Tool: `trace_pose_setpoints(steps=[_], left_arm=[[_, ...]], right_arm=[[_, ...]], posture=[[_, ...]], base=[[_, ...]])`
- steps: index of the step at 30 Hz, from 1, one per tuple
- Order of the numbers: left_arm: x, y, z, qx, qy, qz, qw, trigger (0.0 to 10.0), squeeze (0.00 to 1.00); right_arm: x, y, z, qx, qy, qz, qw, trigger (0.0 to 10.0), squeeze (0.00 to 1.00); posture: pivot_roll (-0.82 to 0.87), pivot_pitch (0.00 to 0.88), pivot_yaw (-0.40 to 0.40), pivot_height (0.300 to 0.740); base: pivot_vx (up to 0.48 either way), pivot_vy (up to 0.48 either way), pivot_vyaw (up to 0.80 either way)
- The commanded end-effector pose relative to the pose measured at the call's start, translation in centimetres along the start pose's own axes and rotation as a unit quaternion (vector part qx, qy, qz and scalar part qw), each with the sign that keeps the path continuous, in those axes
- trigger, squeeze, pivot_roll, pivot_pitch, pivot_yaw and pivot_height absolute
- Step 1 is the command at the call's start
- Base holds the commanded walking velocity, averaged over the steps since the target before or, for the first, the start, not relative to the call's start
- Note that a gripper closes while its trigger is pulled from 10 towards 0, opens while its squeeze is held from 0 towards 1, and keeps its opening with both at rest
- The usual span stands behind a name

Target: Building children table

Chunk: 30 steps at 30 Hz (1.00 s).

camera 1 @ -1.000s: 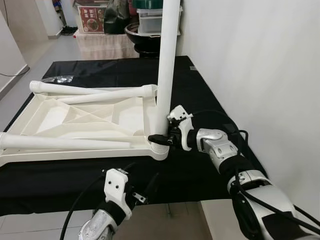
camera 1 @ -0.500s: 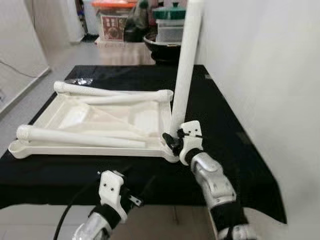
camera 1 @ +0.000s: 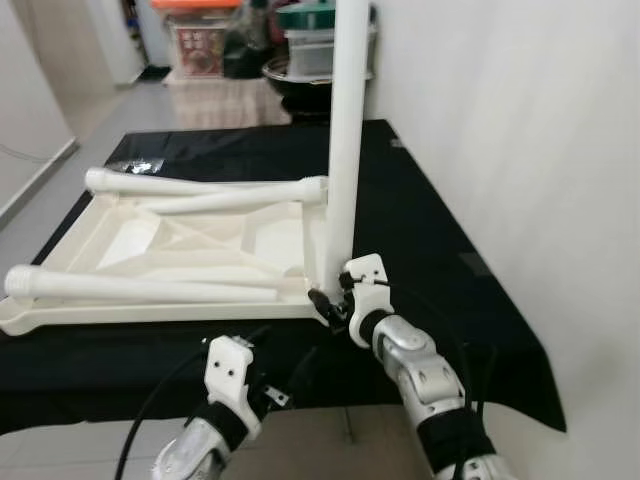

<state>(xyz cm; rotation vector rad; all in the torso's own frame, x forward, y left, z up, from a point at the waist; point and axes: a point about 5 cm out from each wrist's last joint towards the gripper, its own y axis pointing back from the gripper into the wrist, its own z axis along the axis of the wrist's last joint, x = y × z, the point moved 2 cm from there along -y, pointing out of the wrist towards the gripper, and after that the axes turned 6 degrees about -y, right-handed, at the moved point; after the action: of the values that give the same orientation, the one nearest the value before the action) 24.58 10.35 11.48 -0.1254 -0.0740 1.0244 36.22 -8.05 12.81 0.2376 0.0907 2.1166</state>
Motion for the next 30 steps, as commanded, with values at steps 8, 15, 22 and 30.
trace_pose_setpoints(steps=[8,15,22,30], left_arm=[[-0.1,0.1,-0.6,0.01,0.002,0.001,1.0,10.0,0.0],[-0.2,-0.1,-0.6,0.008,0.003,0.002,1.0,10.0,0.0],[-0.2,-0.1,-0.6,0.007,0.002,0.003,1.0,10.0,0.0],[-0.2,0.0,-0.5,0.005,0.003,0.003,1.0,10.0,0.0]], right_arm=[[0.0,0.5,3.1,-0.028,0.057,0.142,0.988,10.0,0.0],[-1.3,0.6,3.0,0.014,0.086,0.197,0.977,0.0,0.0],[-1.5,0.4,2.8,0.015,0.075,0.194,0.978,0.0,0.0],[-2.2,0.7,2.0,0.006,0.036,0.167,0.985,0.0,0.0]], posture=[[0.05,0.061,-0.03,0.74],[0.06,0.059,-0.034,0.74],[0.06,0.064,-0.032,0.74],[0.04,0.075,-0.031,0.74]], base=[[0.0,0.0,0.0],[0.0,0.0,0.0],[0.0,0.0,0.0],[0.0,0.0,0.0]])
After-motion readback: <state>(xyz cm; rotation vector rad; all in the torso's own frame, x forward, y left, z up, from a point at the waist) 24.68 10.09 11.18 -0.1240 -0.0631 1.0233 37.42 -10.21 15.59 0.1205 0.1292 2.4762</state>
